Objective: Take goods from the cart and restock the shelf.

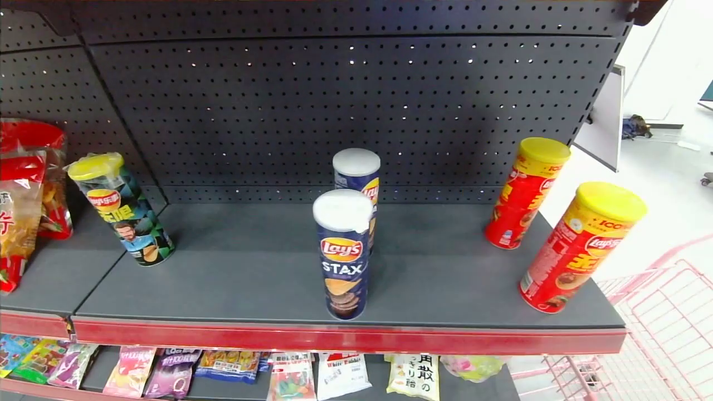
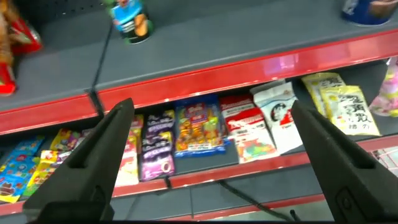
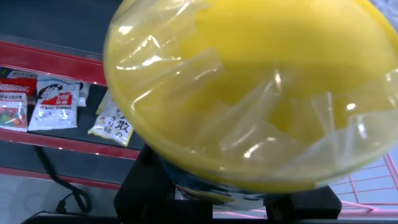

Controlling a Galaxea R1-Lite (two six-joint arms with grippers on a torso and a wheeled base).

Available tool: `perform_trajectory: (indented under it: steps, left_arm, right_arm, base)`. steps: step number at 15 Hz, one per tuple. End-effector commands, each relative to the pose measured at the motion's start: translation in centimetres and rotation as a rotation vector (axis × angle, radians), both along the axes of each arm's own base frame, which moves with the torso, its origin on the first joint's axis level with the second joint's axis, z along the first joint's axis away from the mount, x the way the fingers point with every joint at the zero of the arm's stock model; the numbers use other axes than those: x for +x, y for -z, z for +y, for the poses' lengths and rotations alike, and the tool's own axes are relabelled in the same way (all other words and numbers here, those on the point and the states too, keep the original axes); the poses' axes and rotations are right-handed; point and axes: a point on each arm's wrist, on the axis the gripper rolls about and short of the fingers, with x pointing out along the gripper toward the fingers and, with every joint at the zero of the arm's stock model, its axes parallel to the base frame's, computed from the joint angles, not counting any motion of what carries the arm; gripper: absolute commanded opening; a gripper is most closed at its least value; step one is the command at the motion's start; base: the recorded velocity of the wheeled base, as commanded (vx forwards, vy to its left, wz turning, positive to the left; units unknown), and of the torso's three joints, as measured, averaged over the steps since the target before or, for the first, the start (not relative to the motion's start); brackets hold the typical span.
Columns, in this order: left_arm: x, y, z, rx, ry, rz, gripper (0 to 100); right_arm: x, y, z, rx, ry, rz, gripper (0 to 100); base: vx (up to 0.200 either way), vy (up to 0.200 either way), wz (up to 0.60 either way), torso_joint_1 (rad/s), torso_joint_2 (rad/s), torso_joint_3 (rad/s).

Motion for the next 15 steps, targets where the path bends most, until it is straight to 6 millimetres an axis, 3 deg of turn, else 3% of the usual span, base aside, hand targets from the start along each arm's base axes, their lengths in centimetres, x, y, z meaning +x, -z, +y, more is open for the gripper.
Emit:
perform_trajectory:
  steps: [1,15]
  left_arm:
    - [0.01,0.0,0.0,0.001,-0.001,0.001,100]
    - [-0.01,0.01,0.01,0.0,-0.004,0.0,100]
  right_arm:
    - [0.0,-0.02,0.0,0.001,0.0,-0.001,0]
    - [0.01,0.01,0.01,0.0,-0.001,-0.001,0]
  base:
    - [0.0,0.2,0.0,0.002,0.0,-0.002]
    - [0.0,0.2,0.0,0.002,0.0,0.001]
